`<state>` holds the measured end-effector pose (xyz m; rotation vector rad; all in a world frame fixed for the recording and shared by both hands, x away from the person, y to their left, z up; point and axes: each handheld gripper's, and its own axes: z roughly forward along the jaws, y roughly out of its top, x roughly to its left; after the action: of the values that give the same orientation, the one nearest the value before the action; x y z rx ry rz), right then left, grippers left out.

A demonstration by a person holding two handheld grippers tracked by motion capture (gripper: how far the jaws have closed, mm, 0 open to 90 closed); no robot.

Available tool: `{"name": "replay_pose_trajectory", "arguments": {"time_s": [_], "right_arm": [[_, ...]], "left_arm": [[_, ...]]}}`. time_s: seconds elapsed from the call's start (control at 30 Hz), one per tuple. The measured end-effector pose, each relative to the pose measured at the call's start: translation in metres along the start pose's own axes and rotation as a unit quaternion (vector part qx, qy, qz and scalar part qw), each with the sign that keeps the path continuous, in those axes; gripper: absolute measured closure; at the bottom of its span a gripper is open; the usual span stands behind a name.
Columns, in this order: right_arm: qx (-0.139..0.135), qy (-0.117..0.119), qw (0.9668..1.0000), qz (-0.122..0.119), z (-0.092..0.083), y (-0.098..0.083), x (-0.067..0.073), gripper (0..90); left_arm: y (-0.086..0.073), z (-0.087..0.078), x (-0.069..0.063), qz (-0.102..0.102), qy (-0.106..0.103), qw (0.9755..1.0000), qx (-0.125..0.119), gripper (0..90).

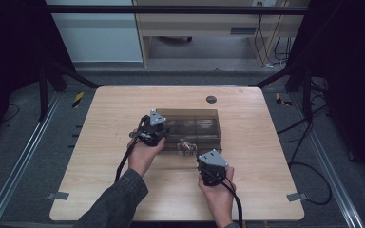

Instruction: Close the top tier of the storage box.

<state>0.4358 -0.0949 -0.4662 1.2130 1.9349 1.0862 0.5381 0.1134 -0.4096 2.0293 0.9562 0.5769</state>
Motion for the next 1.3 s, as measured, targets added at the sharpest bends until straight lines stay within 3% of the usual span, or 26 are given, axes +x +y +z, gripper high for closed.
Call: {"name": "replay_pose_trajectory", "arguments": {"time_s": [0.3,0.5,1.3], "right_arm": [[0.0,-0.003,1.0,0.0,0.002,0.003,0.0,90.0],[0.003,0.005,0.9999,0.014,0.002,0.005,0.0,90.0],[0.0,-0.003,0.9999,0.01,0.004,0.01,0.001,90.0]], "left_arm": [[0.0,-0.001,0.001,-0.002,-0.002,1.0,0.001,90.0],[0.0,-0.001,0.001,-0.004,-0.002,1.0,0.0,90.0],[0.0,-0.001,0.0,-0.002,0.001,1.0,0.001,90.0]]}}
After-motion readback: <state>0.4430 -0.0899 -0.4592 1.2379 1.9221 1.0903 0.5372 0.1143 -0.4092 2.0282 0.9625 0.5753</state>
